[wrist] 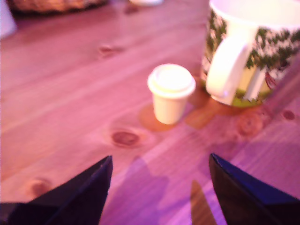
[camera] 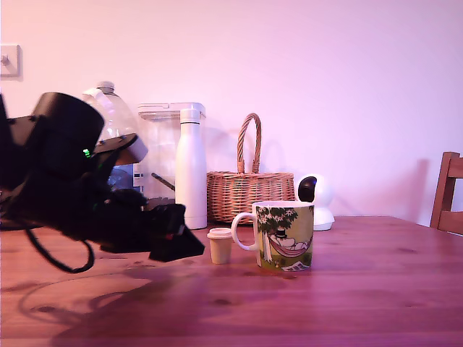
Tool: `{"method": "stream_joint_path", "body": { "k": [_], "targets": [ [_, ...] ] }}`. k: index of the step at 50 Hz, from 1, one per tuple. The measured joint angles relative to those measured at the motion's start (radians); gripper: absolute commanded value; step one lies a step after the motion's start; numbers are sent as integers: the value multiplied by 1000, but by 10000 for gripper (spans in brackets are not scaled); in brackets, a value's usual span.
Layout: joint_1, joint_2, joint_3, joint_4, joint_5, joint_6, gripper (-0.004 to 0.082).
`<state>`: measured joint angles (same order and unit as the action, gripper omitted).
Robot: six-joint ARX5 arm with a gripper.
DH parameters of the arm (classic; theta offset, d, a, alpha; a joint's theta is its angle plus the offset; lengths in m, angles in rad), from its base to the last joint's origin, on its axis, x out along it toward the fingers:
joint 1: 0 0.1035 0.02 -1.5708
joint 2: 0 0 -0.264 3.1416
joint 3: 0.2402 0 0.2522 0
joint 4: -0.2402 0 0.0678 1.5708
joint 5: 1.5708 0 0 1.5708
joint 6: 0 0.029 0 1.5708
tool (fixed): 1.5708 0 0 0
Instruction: Pick up the coffee capsules from the table one by one and drop them inside the nearest coffee cup
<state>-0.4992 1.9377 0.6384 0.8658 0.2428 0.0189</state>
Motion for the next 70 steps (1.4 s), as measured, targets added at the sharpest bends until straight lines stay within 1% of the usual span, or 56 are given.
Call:
{"method": "stream_joint_path", "body": {
  "k": [10, 27, 35, 42, 46, 56, 70],
  "targets": [
    [-14, 0, 19, -43, 0, 2, 589],
    [-30, 0, 55, -59, 0, 18, 589],
    [-31, 1, 61, -68, -1, 18, 589],
    [-32, 2, 80, -86, -16, 18, 589],
    [-32, 3, 95, -97, -17, 18, 589],
    [-44, 60, 171, -123, -26, 18, 589],
    [-50, 69, 195, -187, -28, 18, 589]
  ]
}}
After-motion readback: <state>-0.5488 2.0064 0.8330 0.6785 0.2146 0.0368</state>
